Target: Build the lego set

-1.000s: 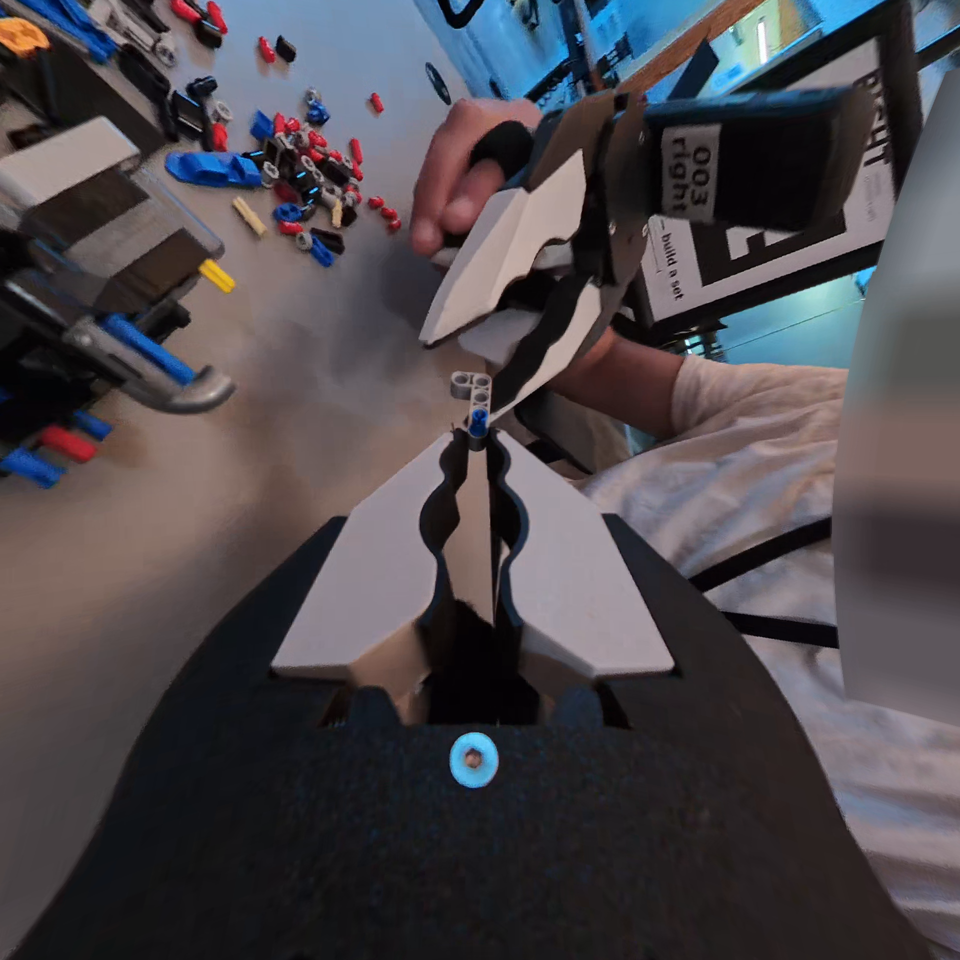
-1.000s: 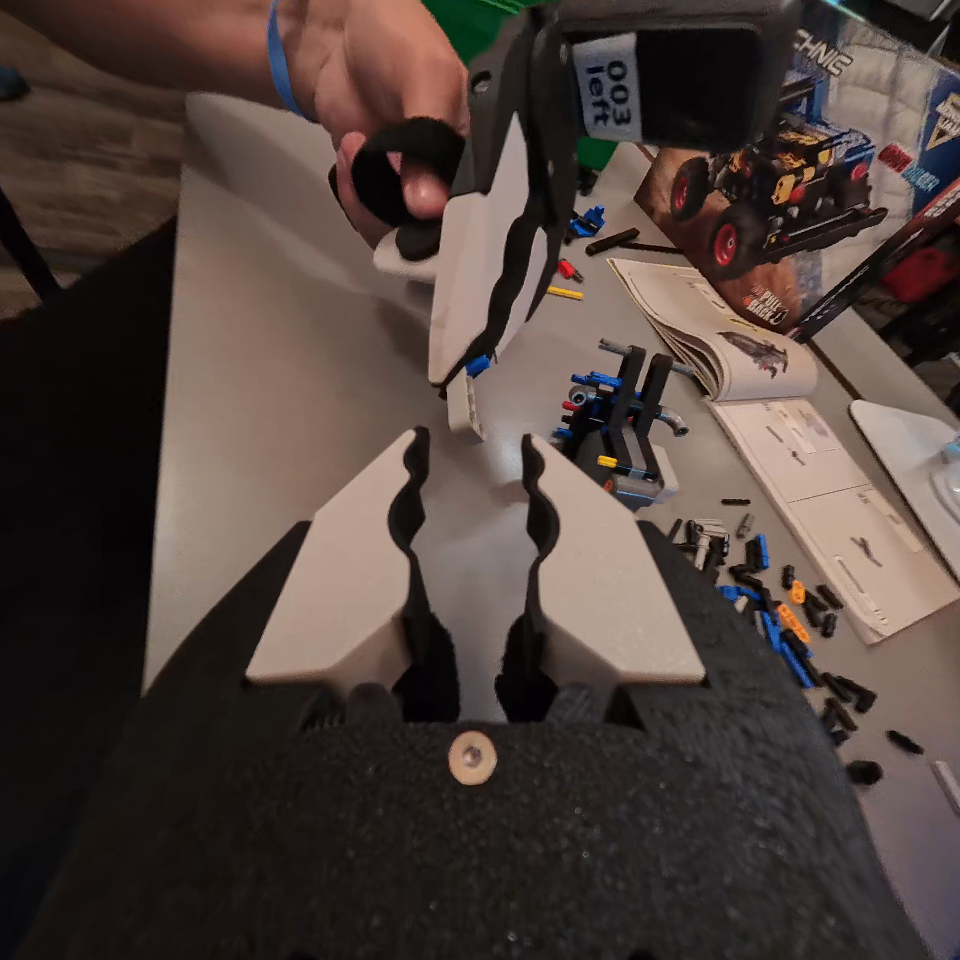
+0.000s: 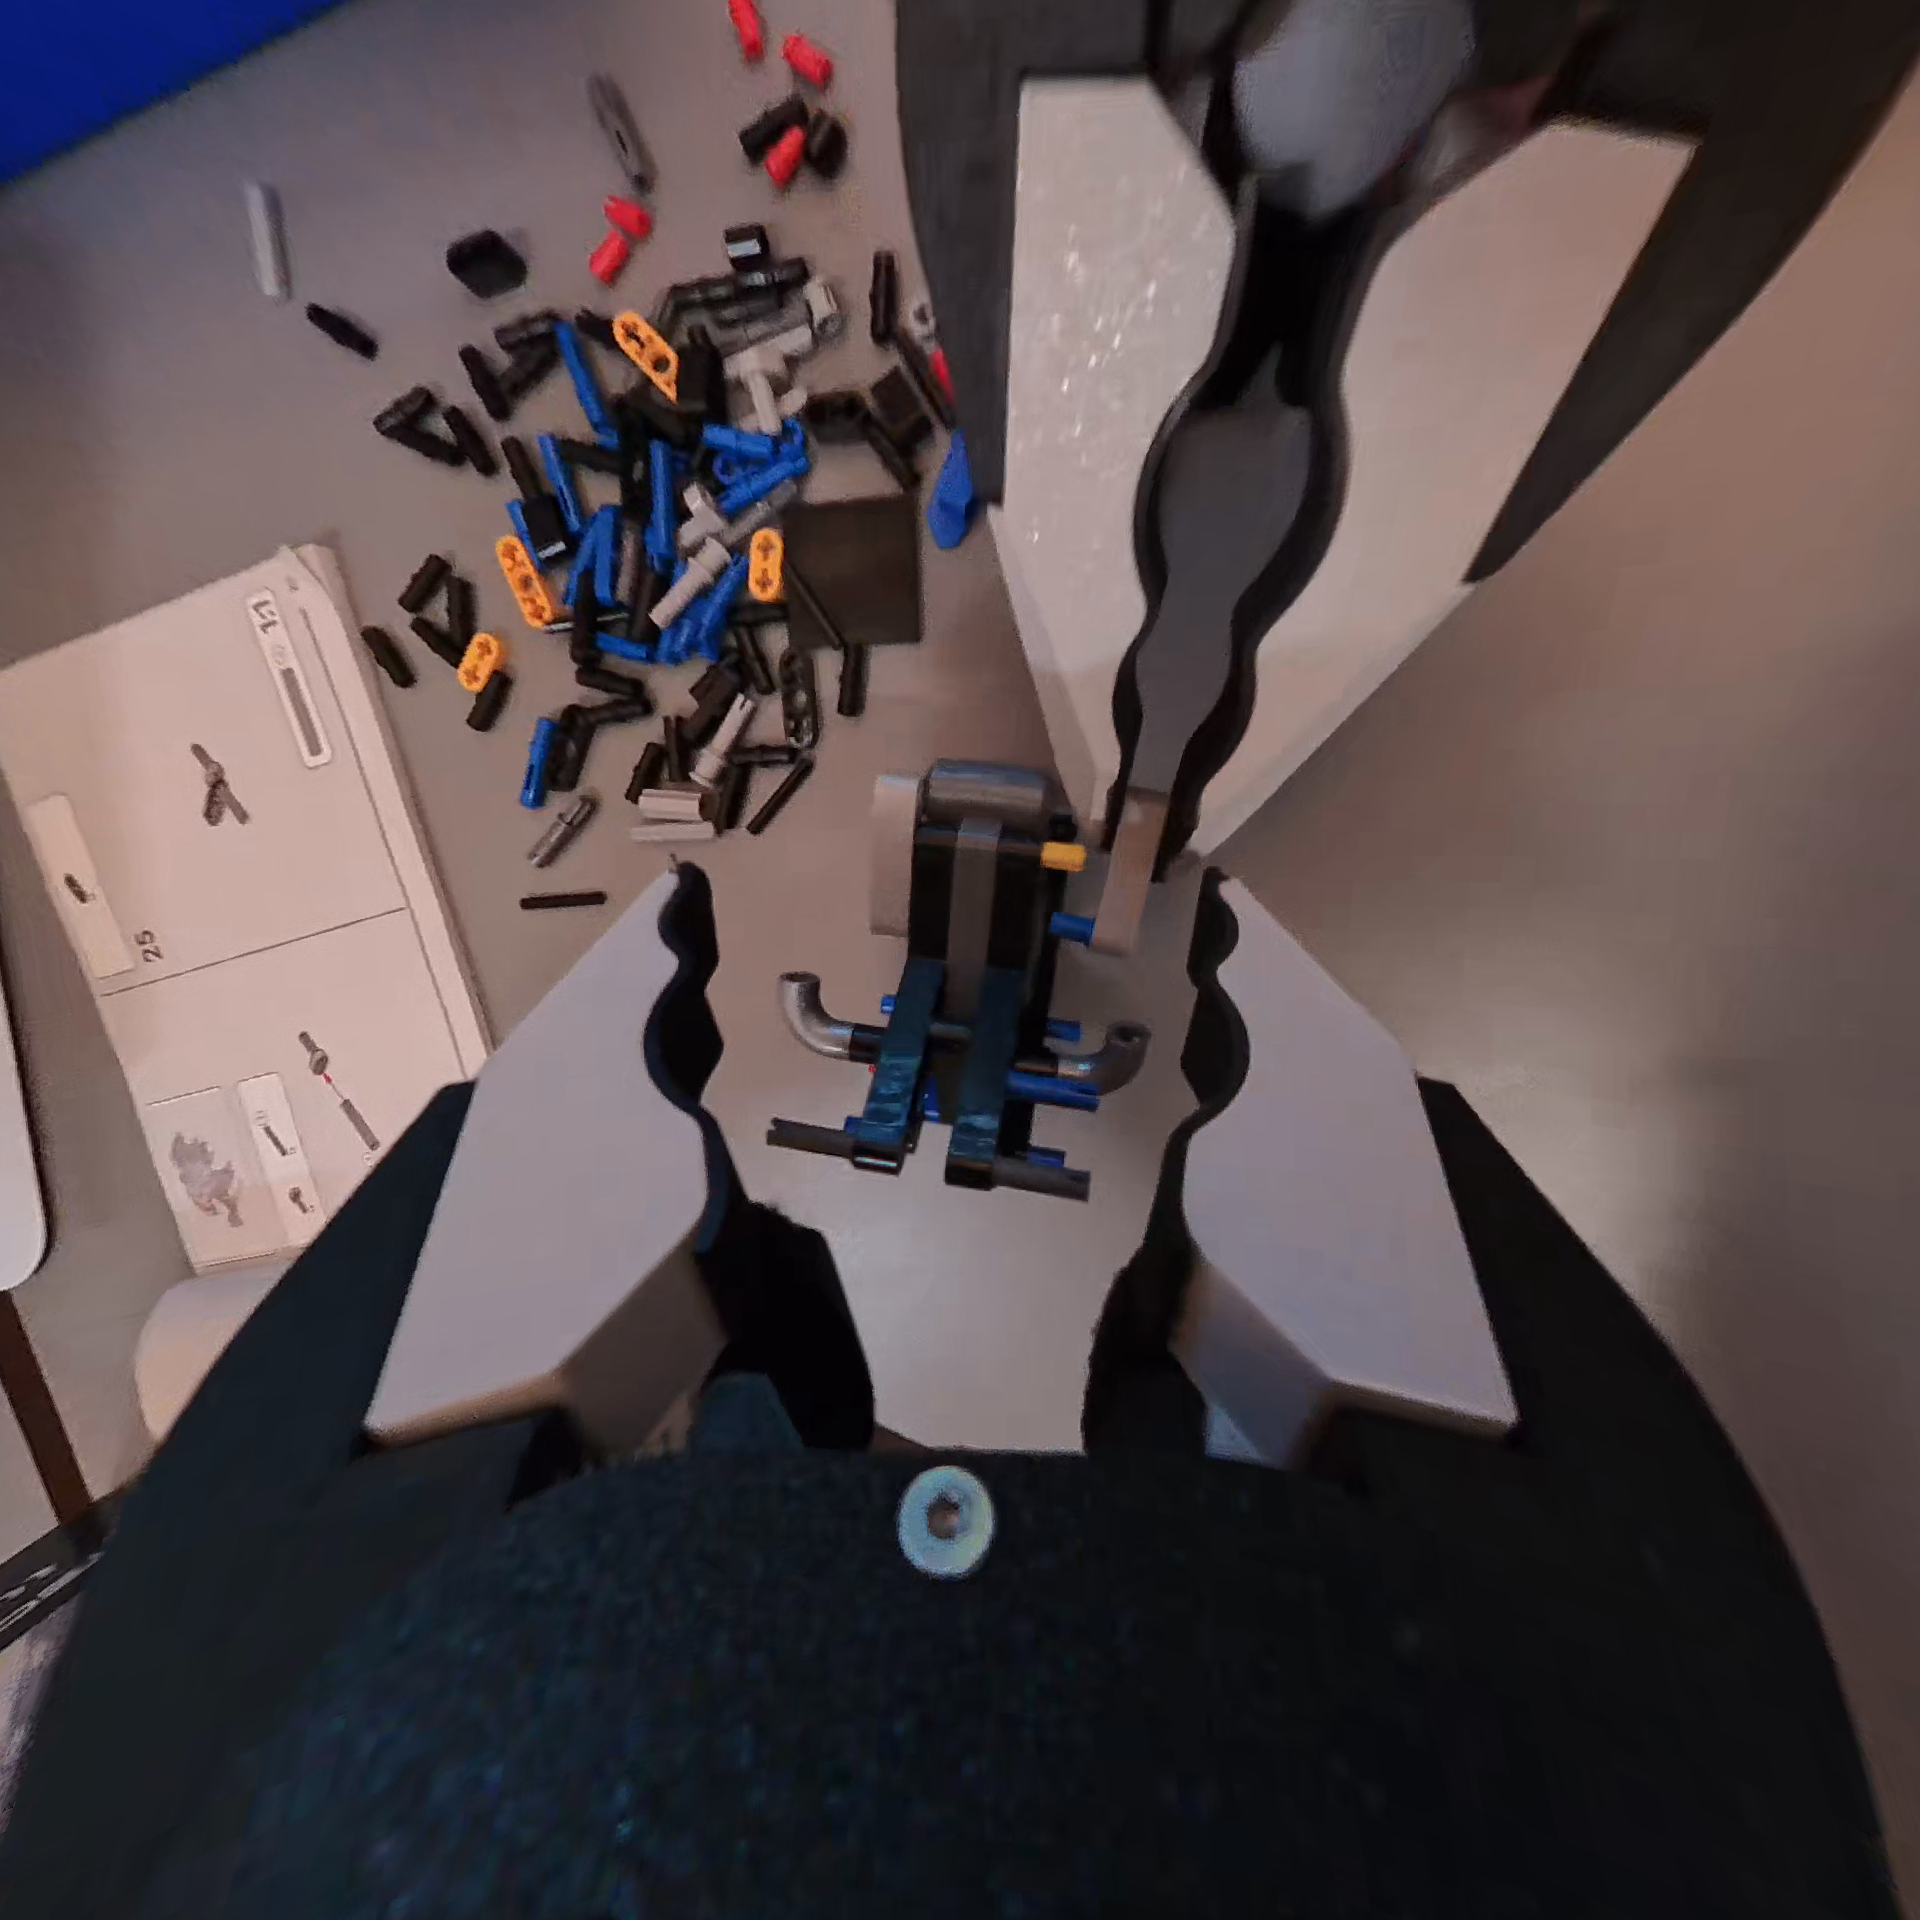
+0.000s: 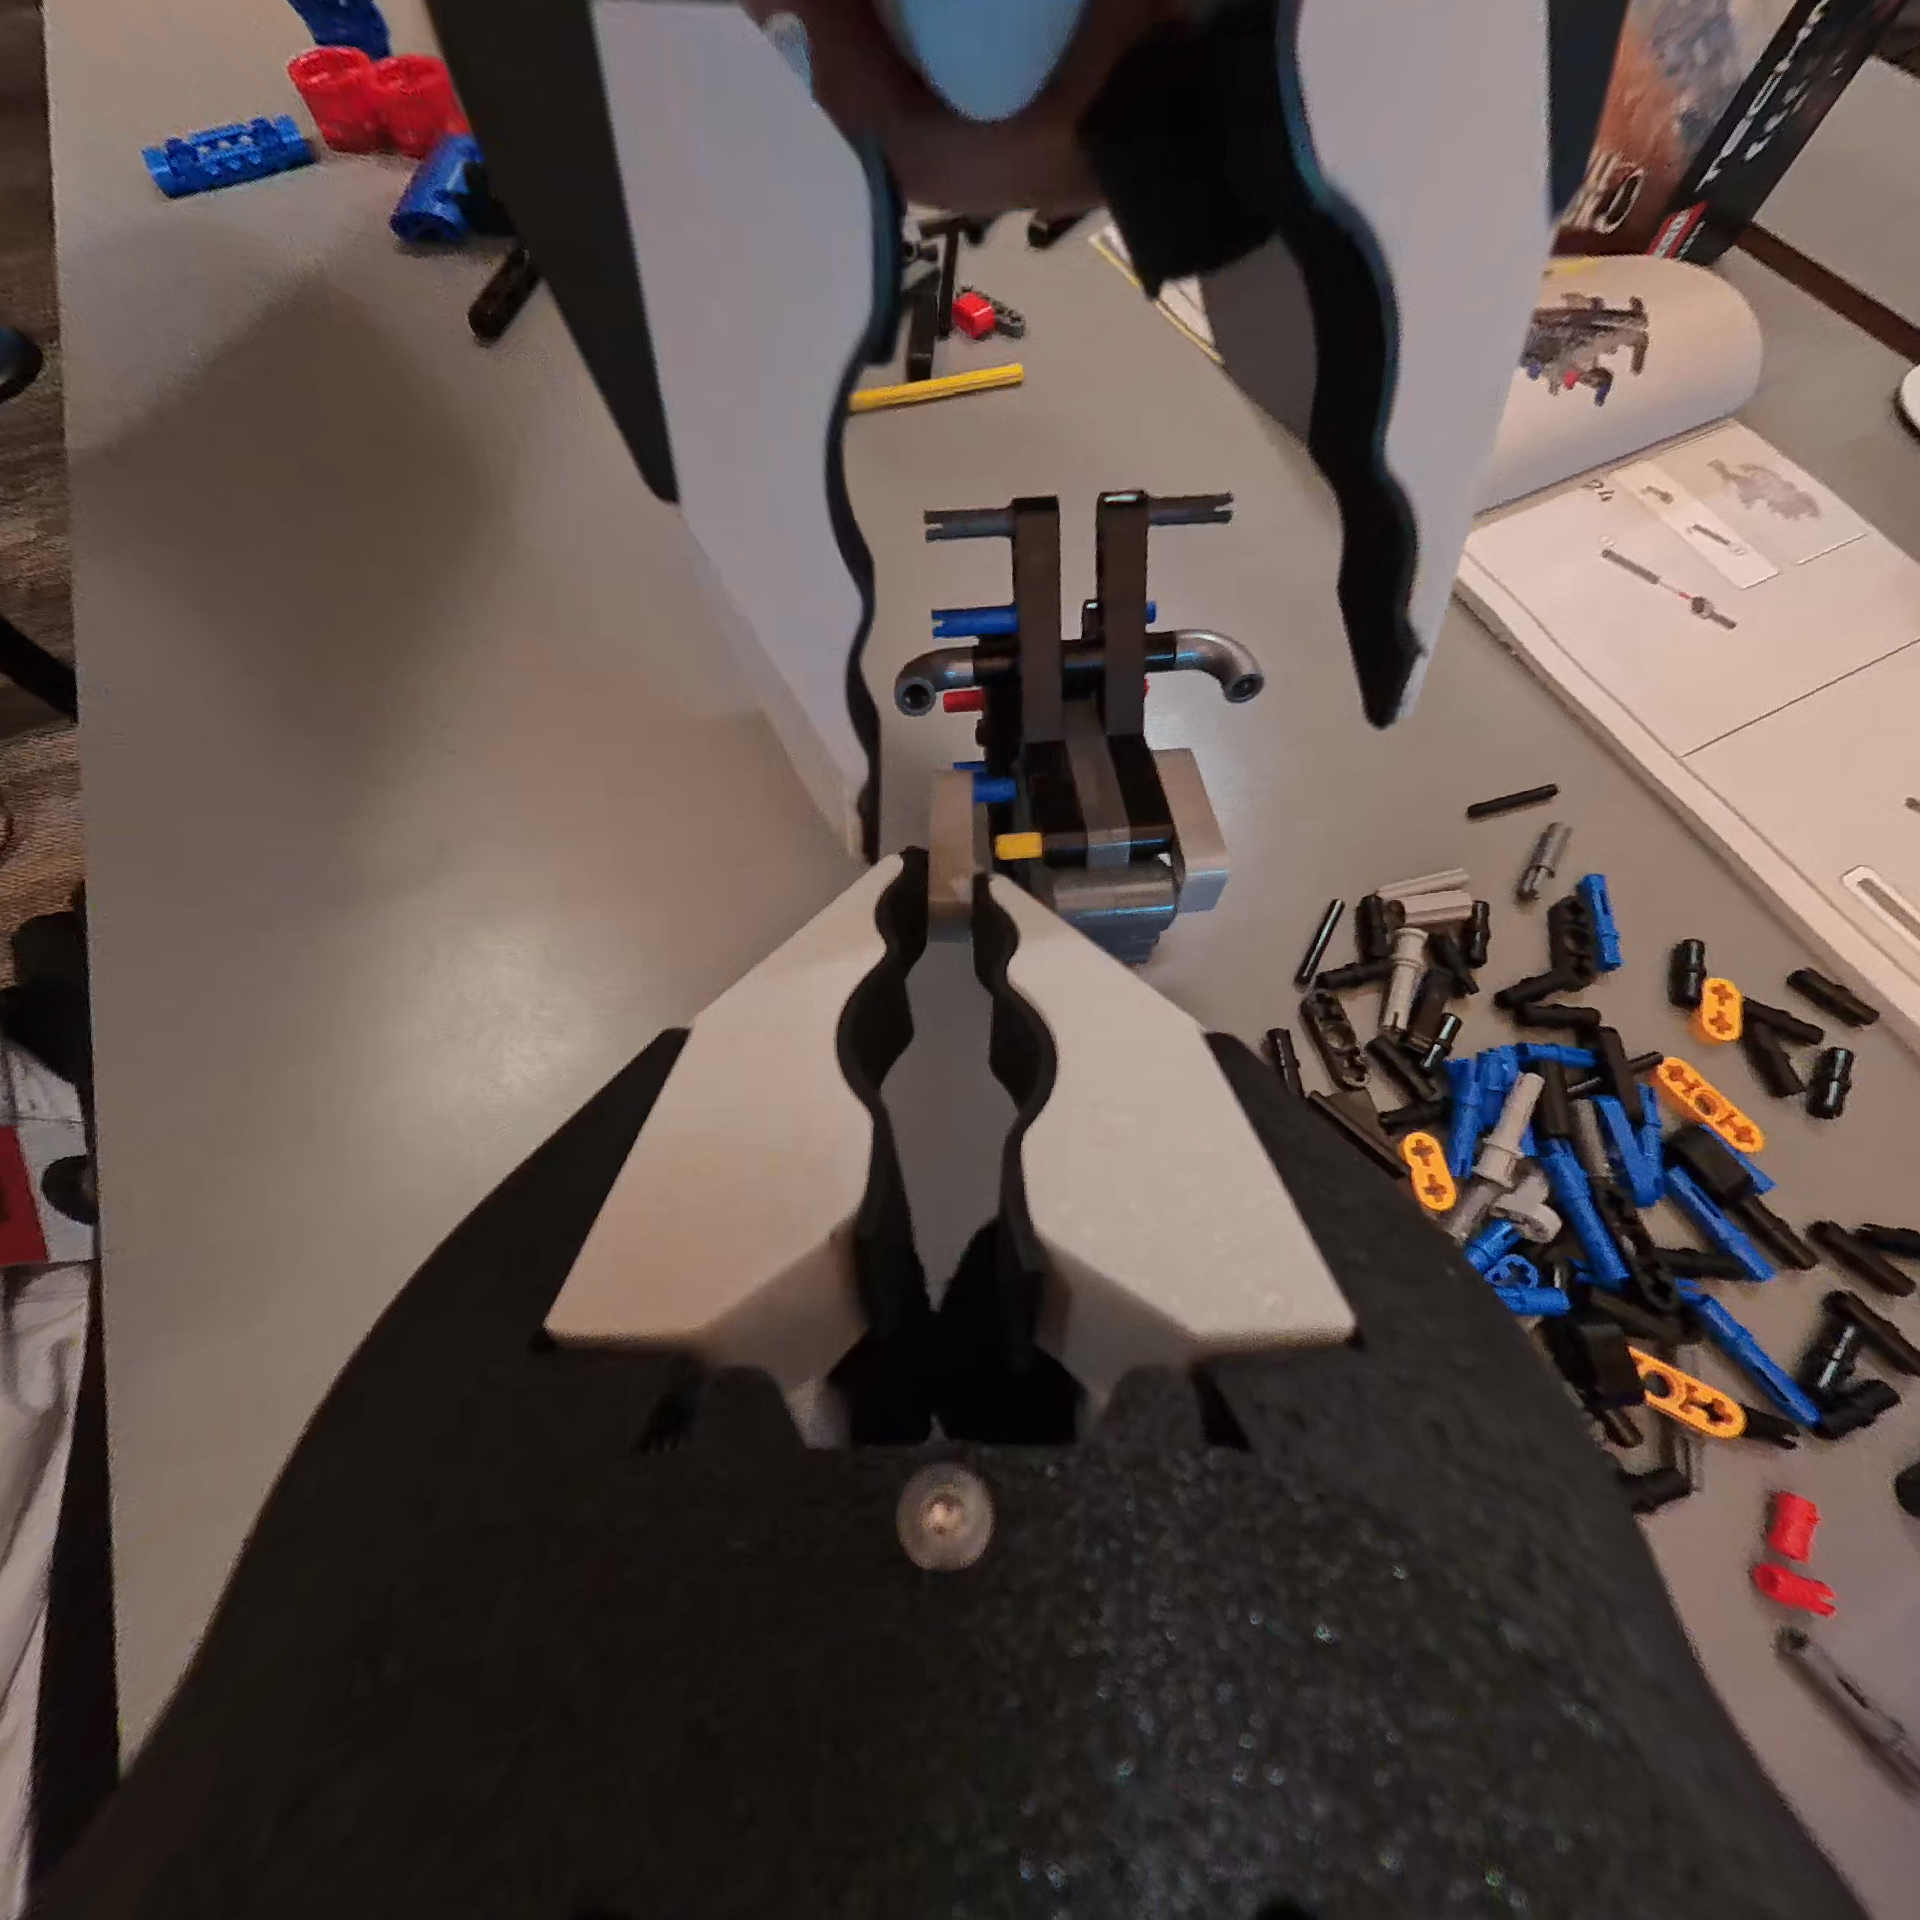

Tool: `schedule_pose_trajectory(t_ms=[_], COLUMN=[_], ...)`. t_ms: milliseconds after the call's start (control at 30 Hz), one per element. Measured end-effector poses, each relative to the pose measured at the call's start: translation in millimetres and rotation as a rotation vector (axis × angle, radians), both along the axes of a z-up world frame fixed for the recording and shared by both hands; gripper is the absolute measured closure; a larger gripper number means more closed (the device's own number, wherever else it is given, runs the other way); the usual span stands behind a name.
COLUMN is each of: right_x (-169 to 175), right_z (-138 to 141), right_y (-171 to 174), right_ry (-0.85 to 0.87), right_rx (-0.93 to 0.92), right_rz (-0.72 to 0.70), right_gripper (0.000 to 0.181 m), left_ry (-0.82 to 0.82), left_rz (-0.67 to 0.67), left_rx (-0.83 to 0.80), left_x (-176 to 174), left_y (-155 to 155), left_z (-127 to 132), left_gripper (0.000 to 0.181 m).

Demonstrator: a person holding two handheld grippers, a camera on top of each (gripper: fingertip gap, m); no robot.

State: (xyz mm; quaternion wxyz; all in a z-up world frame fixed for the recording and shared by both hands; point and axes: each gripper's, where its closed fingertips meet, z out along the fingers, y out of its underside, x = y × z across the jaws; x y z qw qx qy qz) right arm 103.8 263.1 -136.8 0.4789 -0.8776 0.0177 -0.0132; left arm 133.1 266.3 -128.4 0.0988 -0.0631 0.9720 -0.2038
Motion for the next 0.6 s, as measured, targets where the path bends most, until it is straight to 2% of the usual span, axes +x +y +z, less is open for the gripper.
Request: schedule_pose_trajectory(t_ms=[167, 400, 600], right_x=[3, 3, 1], right_z=[2, -2, -3], right_y=[0, 0, 3], right_ry=[-0.010, -0.004, -0.033], right_rx=[0.018, 0.000, -0.014], right_rz=[-0.017, -0.022, -0.018], right_gripper=[0.174, 0.174, 0.174], left_ry=[0.018, 0.019, 0.022], left_rz=[-0.030, -0.058, -0.047], left_rx=[0.094, 0.138, 0.157], left_x=[-3, -4, -1], left_y=[3, 1, 8], left_z=[-13, -19, -17], left_gripper=[0.099, 0.113, 0.107])
